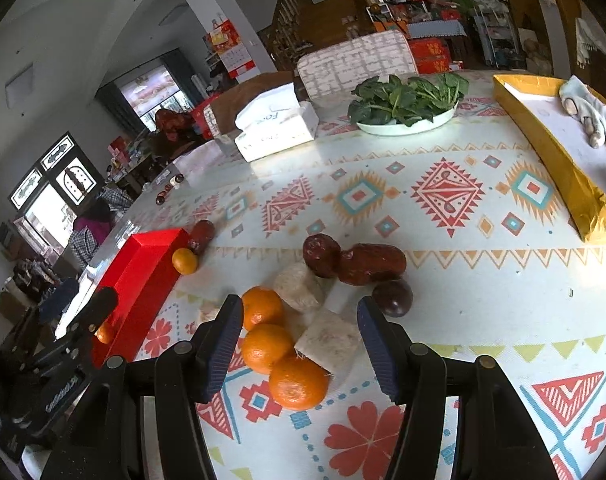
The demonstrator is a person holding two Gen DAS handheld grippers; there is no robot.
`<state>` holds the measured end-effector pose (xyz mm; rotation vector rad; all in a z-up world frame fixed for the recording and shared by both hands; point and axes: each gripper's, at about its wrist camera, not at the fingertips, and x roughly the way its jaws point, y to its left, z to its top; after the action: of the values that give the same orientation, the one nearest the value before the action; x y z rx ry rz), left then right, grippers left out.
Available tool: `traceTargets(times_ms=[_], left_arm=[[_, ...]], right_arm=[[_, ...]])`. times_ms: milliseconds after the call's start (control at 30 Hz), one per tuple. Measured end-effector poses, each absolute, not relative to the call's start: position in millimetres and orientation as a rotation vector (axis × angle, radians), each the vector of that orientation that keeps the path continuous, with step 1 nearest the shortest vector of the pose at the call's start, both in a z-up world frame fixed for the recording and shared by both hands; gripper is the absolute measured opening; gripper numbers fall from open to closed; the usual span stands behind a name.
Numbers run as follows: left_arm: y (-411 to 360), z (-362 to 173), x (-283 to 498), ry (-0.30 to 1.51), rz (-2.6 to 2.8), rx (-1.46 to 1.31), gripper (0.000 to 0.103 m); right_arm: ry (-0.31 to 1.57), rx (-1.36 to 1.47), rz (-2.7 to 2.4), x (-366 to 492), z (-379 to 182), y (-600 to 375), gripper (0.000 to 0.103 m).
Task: Organize fruits
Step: 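Move both open tools back to the fruit cluster, then grasp another white piece with the left tool while the right tool grasps an orange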
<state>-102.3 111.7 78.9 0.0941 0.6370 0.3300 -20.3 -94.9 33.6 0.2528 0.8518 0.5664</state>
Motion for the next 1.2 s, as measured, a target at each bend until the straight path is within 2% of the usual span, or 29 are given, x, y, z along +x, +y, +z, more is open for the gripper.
traceTargets(times_ms=[533,767,800,833,867,933,1200], left_arm=[[123.8,46.0,-73.1,0.792,0.086,-0.099,0.073],[97.8,22.5,-41.8,0.883,0.010,-0.016,0.068],[95.6,16.7,-37.0,0.907,0.011,-0.007,0.064],[94.5,13.0,-34.6,0.922,0.011,-0.002,0.053],[93.6,10.1,-33.7,0.930,0.004,-0.001,0.050],[93.1,11.9,-34.8,0.917,0.001,0.004,0.017],[122.1,38.5,-66.7,0.826,0.004,-0.132,0.017]], right_arm=[[0.892,-0.031,0.571,-48.5,25.0,-67.1,0.066],[0.915,-0.100,0.568,-49.7,12.0,-57.1,0.053],[0.920,-0.110,0.565,-49.9,10.6,-55.9,0.050],[0.925,-0.120,0.557,-49.9,8.9,-55.2,0.047],[0.925,-0.118,0.557,-50.1,8.7,-55.3,0.044],[0.932,-0.099,0.570,-49.9,9.6,-56.9,0.038],[0.897,-0.067,0.568,-65.7,25.6,-63.3,0.038]])
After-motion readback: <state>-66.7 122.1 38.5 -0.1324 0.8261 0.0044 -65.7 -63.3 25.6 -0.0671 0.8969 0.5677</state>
